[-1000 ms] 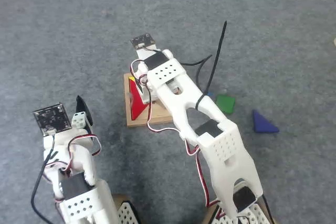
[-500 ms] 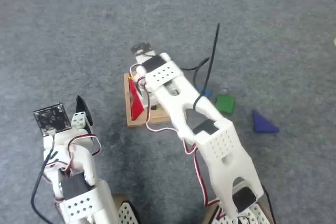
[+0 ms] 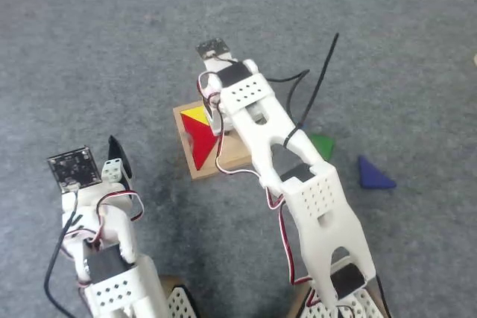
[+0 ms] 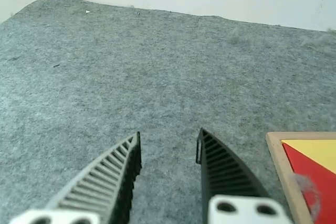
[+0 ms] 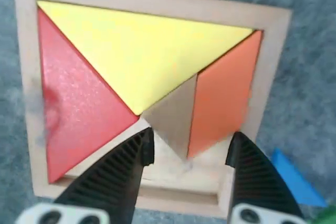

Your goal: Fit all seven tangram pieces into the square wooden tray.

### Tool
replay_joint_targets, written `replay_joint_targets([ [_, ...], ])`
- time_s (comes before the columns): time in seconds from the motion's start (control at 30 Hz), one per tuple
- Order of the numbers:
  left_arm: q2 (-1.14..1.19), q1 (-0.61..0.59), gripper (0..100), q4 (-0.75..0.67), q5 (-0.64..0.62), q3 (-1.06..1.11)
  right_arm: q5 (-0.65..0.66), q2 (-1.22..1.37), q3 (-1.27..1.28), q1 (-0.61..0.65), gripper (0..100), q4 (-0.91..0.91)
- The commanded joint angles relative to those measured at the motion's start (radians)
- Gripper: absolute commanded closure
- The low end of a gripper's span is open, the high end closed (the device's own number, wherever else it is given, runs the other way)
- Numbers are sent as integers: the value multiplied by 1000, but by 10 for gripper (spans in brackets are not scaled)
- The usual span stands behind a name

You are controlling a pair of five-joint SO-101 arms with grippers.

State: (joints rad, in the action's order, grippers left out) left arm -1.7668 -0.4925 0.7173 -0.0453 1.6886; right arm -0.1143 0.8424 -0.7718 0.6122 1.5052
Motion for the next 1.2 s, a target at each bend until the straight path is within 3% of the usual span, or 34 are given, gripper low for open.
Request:
replay_joint_targets([
  [0.0, -9, 6, 829, 8, 12, -4, 15, -15, -137, -8, 767, 87],
  [0.27, -8, 6, 829, 8, 12, -4, 48, -16, -397, -13, 767, 295],
  [0.5, -8, 6, 829, 8, 12, -4, 172, -176, -330, -174, 768, 295],
  [0.63, -8, 6, 829, 8, 12, -4, 265, -377, -115, -255, 768, 295],
  [0.83, -8, 6, 829, 8, 12, -4, 488, -651, 408, -354, 765, 282],
  [1.03, -8, 6, 829, 8, 12, -4, 611, -745, 786, -486, 764, 90],
  [1.1, -8, 6, 829, 8, 12, -4, 588, -743, 870, -495, 764, -16],
  [1.17, -8, 6, 829, 8, 12, -4, 462, -742, 941, -487, 764, -111],
])
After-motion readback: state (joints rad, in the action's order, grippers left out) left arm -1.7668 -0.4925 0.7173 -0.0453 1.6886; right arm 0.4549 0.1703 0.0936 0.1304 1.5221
